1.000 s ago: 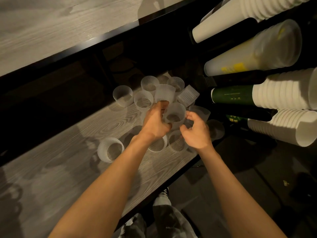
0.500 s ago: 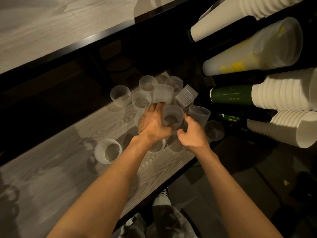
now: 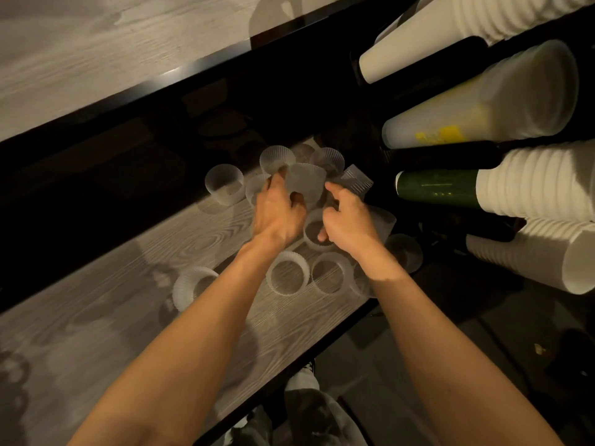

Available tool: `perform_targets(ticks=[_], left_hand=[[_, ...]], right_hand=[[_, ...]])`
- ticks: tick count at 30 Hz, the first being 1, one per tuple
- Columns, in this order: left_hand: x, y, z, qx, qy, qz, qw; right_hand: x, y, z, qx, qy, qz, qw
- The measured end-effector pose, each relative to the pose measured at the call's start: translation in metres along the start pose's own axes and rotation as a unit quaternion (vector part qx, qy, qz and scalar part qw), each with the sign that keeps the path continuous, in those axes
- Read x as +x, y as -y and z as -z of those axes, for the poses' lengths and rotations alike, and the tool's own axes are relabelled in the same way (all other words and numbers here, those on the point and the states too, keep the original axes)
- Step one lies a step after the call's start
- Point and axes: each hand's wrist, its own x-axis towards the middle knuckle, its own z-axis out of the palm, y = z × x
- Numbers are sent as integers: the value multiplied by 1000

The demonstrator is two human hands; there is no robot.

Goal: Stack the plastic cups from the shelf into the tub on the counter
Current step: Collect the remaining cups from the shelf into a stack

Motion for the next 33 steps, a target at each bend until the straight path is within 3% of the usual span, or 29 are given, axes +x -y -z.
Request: perform_targets(ticks=[5, 11, 19, 29, 33], left_hand=[[9, 1, 1, -4, 55, 11, 998], [16, 8, 6, -31, -2, -16, 999], [14, 13, 3, -50, -26, -63, 996], [14, 21, -3, 129, -24, -58, 990], [15, 21, -2, 137, -31, -33, 989]], right_hand=[[16, 7, -4, 0, 42, -2, 999], [18, 10, -5, 70, 16, 21, 997], [21, 3, -8, 64, -13, 35, 997], [22, -3, -10, -3, -5, 18, 1000], [22, -3, -9, -41, -11, 23, 999]])
